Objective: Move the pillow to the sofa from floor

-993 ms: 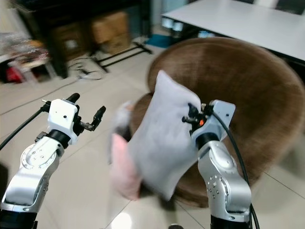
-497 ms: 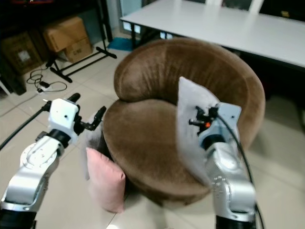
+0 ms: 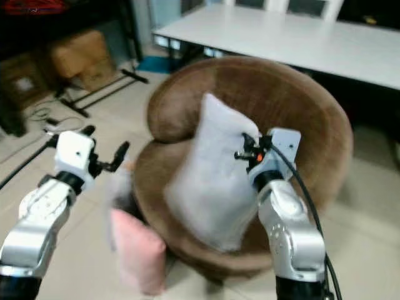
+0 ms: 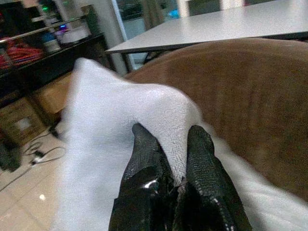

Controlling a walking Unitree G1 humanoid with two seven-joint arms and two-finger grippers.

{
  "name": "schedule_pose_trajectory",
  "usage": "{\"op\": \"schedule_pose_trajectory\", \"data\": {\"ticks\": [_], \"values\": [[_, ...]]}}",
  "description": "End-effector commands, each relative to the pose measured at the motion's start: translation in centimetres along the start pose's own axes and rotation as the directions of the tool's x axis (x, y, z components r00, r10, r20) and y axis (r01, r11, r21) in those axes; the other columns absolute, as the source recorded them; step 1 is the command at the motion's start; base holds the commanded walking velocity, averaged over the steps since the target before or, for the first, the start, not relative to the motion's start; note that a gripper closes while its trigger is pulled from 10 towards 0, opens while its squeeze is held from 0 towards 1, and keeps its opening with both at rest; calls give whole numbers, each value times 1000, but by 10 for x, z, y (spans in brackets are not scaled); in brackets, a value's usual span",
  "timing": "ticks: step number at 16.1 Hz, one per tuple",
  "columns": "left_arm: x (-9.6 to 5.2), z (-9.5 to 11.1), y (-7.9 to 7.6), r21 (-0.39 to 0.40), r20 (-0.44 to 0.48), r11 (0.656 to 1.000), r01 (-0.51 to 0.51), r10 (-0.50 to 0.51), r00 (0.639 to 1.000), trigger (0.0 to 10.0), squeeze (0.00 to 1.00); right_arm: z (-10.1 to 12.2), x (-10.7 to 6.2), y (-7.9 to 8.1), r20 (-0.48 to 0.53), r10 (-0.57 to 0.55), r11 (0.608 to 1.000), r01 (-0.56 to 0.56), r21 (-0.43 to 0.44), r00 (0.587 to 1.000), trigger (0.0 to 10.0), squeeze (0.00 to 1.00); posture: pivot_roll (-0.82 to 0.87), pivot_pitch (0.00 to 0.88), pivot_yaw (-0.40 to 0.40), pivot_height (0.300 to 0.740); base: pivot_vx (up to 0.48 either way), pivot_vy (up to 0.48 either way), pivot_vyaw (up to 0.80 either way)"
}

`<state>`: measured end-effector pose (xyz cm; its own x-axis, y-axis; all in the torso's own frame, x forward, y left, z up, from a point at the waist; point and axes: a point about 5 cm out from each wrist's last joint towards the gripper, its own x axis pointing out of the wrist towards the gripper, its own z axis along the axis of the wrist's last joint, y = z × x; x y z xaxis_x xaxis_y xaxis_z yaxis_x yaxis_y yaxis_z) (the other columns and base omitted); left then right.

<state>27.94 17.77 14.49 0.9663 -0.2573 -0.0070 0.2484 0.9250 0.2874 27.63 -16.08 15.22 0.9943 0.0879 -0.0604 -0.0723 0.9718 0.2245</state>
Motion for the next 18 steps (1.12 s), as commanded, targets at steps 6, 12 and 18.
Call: {"op": "schedule_pose_trajectory", "data": {"ticks": [6,12,18], "values": [[4,6,-6,11,24,1000,25,-25,999,10000,0,16,2,-5,74,-1,999,4,-36,997,10000,0,-66,0,42,740,274,0,-133],[3,5,-6,15,22,1000,24,-25,999,10000,0,18,3,-3,85,22,998,-17,-59,996,10000,0,-65,0,39,740,275,0,-267],[0,2,-3,41,11,999,35,-35,999,10000,0,23,8,17,78,181,982,-176,-69,980,10000,0,-60,0,36,740,176,0,0]]}}
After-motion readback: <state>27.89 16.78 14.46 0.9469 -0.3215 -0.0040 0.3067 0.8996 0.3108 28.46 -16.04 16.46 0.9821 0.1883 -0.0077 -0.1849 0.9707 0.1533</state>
